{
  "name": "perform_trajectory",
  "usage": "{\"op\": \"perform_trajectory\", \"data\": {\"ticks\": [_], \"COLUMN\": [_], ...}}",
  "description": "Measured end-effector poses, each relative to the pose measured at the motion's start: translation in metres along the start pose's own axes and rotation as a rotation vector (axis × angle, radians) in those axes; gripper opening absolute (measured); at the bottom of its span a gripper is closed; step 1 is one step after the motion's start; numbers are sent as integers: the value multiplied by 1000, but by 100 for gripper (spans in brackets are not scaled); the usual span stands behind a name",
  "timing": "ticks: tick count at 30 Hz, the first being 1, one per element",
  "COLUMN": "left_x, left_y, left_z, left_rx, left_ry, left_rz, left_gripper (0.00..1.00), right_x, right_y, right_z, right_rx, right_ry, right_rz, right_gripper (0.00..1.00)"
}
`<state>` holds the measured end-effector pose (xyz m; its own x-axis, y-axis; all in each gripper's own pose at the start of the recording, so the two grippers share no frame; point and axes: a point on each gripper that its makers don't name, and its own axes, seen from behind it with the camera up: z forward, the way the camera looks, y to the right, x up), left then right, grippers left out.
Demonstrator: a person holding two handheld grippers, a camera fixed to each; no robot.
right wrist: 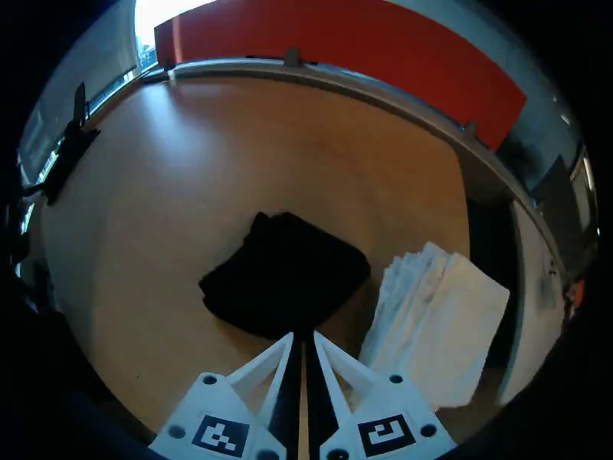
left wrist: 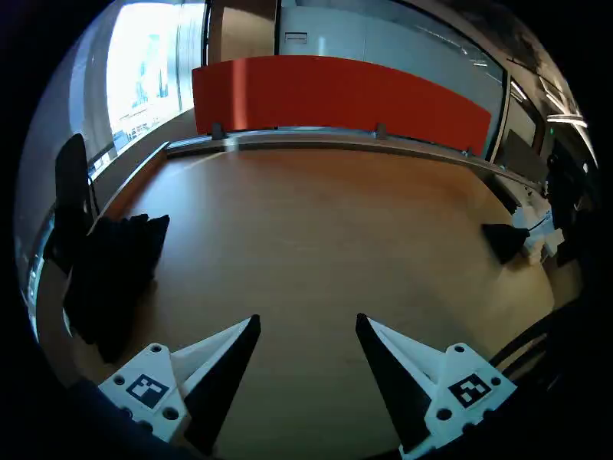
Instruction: Fold towel
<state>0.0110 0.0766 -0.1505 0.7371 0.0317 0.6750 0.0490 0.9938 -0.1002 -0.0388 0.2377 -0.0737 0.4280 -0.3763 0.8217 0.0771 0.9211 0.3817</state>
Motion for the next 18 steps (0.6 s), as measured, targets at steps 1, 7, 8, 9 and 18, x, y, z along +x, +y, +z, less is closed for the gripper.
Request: {"op": "perform_trajectory", "data": {"ticks": [1, 7, 8, 9, 18], "left_x": [0, -3, -3, -4, -8], "left_y": [0, 1, 0, 0, 0], "left_z": [0, -1, -2, -2, -4], "left_rx": [0, 2, 2, 2, 8], "left_ry": [0, -5, -6, -7, -15], "left_rz": [0, 0, 0, 0, 2], "left_gripper": [92, 92, 92, 92, 92], "right_x": [-3, -21, -23, -25, -44], "right_y": [1, 6, 7, 8, 14], "right_z": [1, 7, 8, 9, 17], "right_rx": [-3, -18, -20, -22, -33], "right_ry": [-6, -38, -42, -47, -95], "right_rz": [4, 28, 31, 35, 57], "right_gripper": [3, 3, 3, 3, 3]}}
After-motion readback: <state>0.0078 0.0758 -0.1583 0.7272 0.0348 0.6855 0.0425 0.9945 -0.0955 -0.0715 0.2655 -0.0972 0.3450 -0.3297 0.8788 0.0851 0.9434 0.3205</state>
